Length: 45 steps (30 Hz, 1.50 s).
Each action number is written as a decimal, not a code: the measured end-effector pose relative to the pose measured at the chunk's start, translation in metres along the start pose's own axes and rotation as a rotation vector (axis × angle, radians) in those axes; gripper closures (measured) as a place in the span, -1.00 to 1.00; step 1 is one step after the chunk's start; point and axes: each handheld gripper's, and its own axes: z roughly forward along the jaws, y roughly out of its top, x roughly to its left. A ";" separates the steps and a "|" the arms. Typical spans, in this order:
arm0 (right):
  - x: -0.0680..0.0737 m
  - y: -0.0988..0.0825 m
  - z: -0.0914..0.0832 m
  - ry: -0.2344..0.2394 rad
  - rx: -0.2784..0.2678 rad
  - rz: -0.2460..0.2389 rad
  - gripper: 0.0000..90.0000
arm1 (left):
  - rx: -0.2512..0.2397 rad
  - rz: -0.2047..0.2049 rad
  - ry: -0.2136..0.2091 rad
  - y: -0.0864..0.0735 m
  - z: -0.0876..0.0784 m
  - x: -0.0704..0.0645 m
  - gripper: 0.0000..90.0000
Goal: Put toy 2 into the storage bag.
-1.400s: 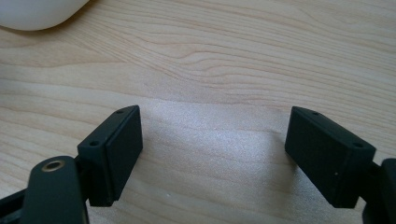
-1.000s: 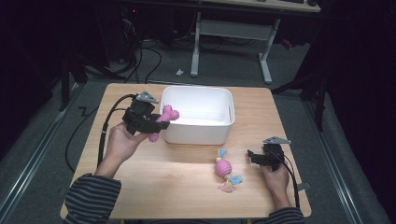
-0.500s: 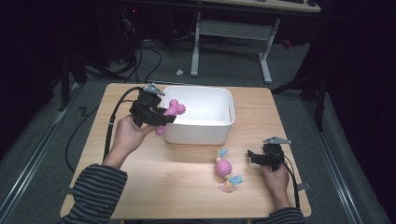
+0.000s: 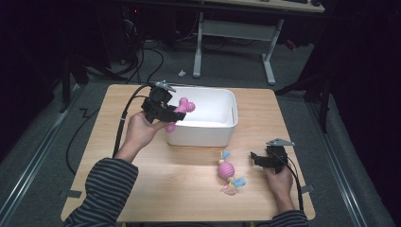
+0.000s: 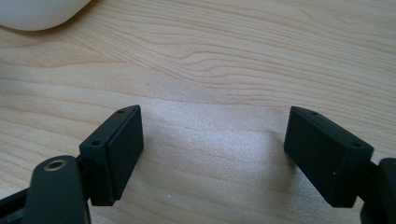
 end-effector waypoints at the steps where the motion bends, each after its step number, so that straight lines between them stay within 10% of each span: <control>1: 0.000 0.000 0.000 0.000 0.000 0.000 -0.56 | 0.010 0.007 0.005 0.001 0.002 0.000 0.30; 45: 0.000 0.000 0.000 0.001 0.000 0.000 -0.55 | 0.044 0.038 0.037 0.033 0.066 0.001 0.30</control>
